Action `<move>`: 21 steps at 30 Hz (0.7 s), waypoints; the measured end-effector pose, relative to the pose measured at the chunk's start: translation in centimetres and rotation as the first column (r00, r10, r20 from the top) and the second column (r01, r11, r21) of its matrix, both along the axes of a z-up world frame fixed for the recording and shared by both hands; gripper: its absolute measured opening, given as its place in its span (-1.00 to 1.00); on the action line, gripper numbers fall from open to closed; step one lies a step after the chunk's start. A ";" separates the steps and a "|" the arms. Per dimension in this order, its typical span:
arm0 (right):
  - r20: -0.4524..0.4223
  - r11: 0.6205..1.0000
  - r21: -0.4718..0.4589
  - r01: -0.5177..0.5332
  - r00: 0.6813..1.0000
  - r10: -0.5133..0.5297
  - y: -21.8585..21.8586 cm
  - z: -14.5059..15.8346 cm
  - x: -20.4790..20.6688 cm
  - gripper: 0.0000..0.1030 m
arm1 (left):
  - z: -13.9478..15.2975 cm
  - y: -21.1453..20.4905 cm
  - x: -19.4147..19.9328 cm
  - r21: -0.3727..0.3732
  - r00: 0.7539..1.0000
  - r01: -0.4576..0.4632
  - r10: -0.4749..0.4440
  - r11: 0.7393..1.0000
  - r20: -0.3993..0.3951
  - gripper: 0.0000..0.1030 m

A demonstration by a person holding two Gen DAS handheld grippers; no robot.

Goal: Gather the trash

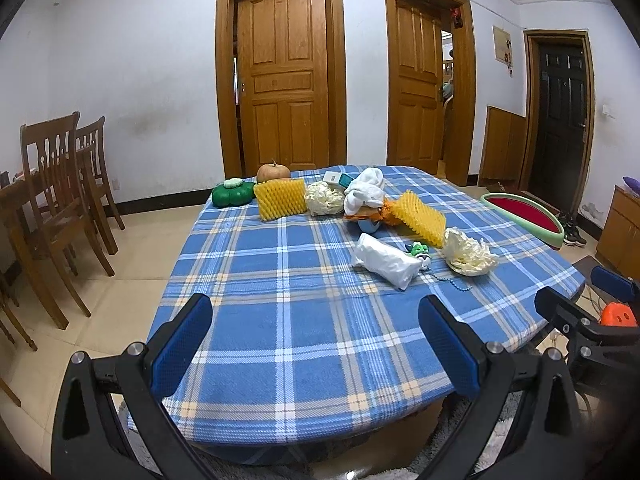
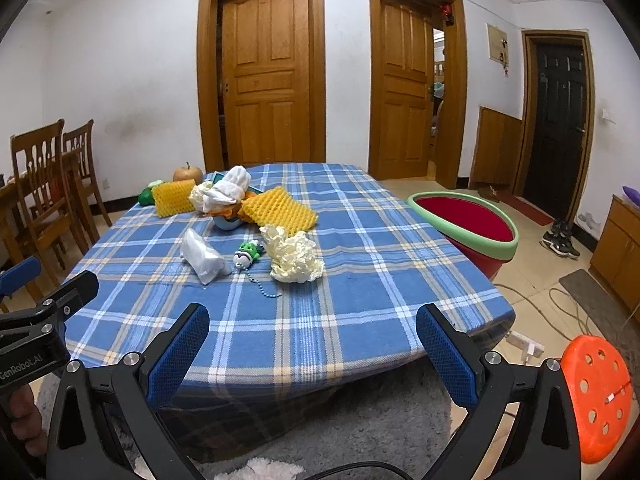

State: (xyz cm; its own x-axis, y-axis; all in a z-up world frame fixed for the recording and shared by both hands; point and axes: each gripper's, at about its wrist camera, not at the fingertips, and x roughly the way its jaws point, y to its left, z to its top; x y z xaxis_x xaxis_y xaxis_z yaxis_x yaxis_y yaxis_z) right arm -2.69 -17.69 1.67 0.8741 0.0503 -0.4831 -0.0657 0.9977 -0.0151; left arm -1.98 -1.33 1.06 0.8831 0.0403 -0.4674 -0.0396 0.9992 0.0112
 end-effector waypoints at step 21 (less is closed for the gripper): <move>0.003 1.000 0.008 -0.004 1.000 0.004 -0.1 0.1 -0.1 1.00 | 0.0 0.0 0.0 0.003 1.000 0.000 0.000 1.000 0.000 0.97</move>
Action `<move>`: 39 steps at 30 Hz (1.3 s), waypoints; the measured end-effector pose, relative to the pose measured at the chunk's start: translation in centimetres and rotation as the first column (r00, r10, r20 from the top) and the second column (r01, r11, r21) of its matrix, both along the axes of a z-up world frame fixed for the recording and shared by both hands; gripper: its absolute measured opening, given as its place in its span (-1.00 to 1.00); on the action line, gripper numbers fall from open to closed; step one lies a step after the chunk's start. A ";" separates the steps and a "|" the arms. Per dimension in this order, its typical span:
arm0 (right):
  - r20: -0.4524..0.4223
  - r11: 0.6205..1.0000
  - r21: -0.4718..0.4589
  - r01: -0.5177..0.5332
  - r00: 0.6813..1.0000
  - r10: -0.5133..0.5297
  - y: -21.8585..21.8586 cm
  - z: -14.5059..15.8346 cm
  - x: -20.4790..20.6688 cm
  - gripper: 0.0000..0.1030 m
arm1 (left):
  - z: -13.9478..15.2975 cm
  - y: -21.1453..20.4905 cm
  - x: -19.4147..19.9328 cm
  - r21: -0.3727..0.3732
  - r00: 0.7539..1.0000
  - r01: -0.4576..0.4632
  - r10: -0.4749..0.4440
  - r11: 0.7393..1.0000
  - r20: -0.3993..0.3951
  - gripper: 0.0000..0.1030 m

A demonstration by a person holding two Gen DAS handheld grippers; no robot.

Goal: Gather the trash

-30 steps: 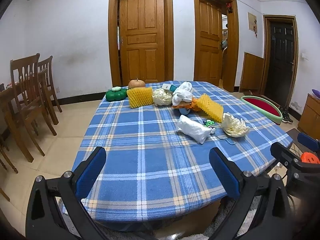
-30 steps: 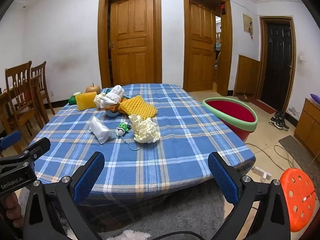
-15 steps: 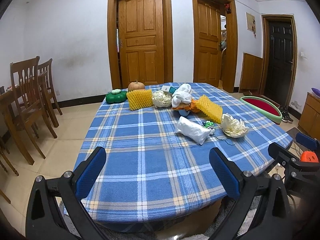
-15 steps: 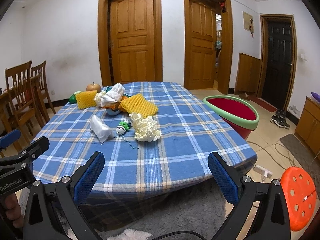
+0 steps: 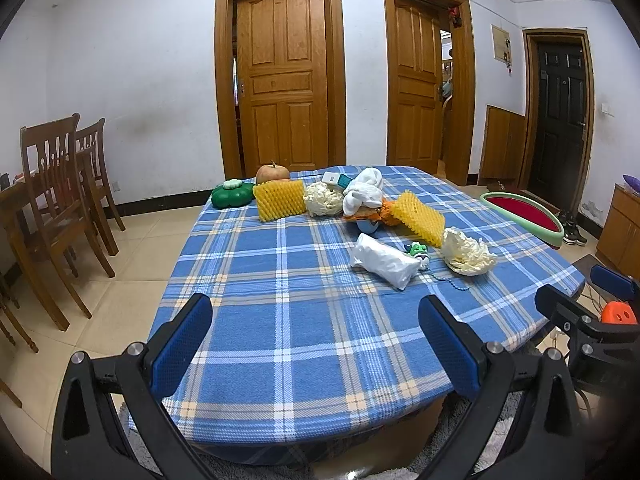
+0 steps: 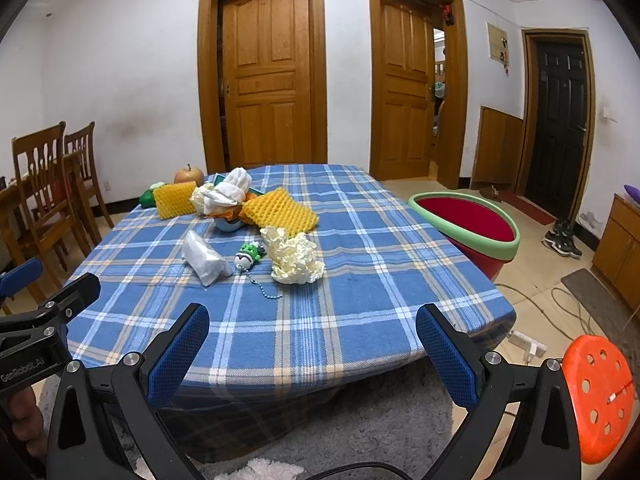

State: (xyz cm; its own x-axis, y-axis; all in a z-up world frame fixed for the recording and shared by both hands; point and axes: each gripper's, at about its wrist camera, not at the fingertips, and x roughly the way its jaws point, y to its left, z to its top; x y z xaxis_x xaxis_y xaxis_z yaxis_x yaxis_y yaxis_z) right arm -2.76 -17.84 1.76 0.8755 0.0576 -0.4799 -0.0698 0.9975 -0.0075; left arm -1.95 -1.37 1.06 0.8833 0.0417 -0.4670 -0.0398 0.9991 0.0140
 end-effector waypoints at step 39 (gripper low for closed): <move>-0.018 0.998 -0.017 -0.063 0.998 0.063 0.4 0.3 5.9 0.99 | -1.1 0.1 3.9 -0.018 0.996 0.071 -0.072 0.997 -0.056 0.97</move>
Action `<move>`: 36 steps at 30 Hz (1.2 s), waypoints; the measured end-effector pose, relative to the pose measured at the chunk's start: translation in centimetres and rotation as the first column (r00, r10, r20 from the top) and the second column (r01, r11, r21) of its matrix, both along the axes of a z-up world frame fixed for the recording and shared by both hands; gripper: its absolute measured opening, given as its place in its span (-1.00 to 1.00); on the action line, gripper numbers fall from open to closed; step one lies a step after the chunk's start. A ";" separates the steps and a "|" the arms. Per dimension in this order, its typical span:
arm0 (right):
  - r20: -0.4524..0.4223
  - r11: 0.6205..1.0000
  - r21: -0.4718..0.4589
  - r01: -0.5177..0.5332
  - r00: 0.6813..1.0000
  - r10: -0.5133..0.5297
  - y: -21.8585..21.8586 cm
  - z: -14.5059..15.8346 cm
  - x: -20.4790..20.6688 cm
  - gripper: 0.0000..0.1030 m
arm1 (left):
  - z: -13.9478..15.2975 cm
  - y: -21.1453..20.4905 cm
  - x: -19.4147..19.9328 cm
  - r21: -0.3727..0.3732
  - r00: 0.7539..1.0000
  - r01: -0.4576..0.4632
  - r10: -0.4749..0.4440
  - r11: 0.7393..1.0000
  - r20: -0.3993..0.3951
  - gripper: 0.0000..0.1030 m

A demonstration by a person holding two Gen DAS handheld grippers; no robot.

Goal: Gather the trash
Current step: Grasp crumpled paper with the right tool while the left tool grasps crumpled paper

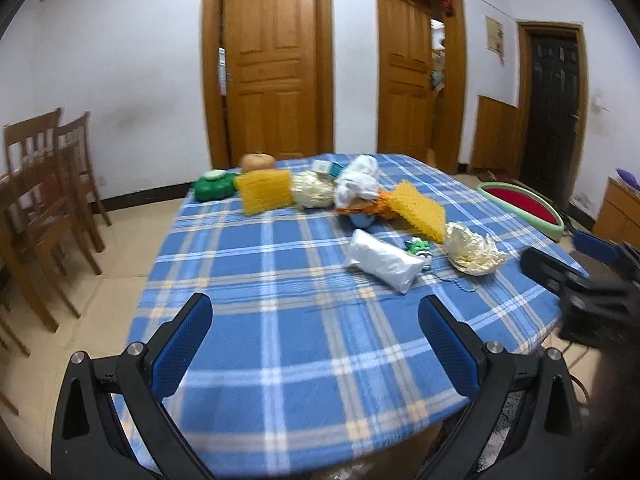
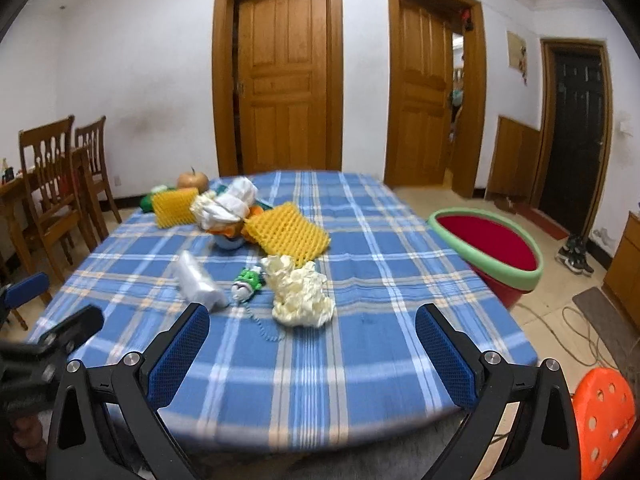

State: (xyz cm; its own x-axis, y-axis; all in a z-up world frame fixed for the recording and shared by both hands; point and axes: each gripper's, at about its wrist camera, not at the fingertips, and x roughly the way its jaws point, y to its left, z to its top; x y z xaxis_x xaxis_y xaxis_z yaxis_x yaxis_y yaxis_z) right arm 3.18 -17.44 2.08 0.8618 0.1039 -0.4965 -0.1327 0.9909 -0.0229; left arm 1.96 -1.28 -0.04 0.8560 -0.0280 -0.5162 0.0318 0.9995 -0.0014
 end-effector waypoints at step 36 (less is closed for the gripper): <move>-0.285 0.988 0.132 -0.083 0.951 0.118 -0.3 -2.9 9.8 -0.68 | -3.4 6.7 24.8 -0.422 0.969 -0.063 -0.046 0.904 -0.242 -0.19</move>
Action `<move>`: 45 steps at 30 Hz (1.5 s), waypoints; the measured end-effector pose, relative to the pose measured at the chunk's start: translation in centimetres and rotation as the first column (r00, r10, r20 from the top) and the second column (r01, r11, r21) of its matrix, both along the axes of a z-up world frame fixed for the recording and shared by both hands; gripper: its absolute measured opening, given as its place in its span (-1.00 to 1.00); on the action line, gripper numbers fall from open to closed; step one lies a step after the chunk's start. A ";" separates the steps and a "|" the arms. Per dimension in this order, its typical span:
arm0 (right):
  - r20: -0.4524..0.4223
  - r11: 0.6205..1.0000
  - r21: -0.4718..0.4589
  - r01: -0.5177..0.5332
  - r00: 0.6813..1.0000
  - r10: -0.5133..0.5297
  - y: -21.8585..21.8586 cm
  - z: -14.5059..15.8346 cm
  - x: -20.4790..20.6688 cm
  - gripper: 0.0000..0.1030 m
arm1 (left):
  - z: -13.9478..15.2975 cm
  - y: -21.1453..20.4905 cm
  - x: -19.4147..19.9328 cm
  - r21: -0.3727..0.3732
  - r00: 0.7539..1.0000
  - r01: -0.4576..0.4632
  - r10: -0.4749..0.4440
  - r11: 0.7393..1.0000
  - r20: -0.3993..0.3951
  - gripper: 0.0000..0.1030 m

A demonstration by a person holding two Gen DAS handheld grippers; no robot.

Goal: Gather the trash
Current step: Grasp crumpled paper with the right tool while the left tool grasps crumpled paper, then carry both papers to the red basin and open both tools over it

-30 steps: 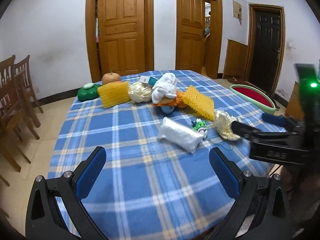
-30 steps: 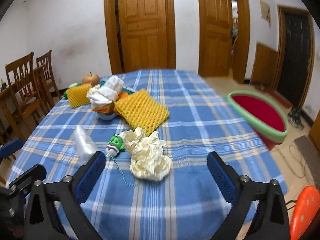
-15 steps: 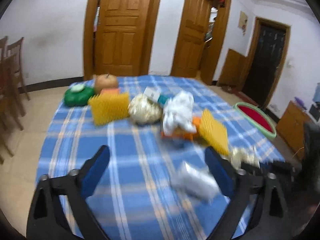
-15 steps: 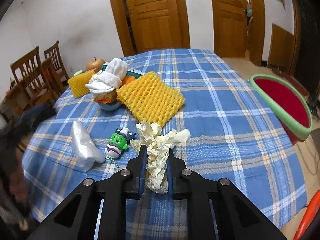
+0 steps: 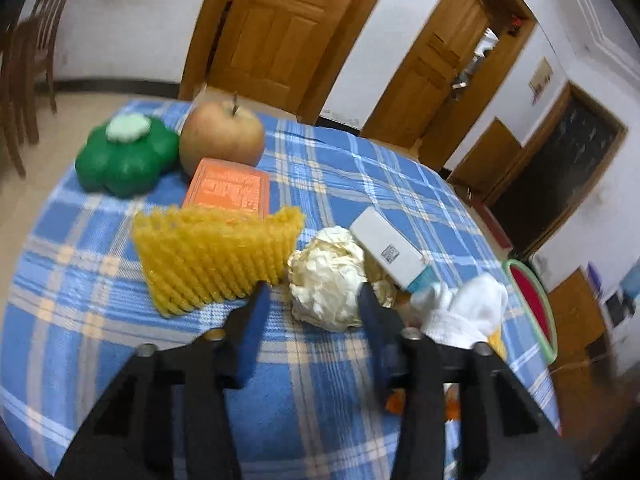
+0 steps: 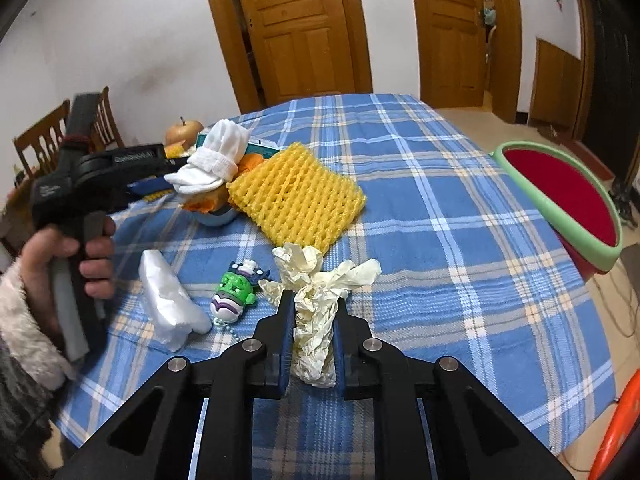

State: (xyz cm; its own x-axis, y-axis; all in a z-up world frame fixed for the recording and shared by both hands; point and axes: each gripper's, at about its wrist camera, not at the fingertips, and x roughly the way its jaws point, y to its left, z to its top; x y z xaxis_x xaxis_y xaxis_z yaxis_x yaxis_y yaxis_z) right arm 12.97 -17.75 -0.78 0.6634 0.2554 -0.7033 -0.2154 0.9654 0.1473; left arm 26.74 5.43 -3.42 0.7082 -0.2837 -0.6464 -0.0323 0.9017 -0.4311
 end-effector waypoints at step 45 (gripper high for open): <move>0.195 0.900 0.044 0.434 0.880 -0.433 -21.2 8.9 -2.9 -0.72 | 10.9 -28.1 -2.8 0.228 0.830 0.459 -0.506 0.859 0.233 -0.81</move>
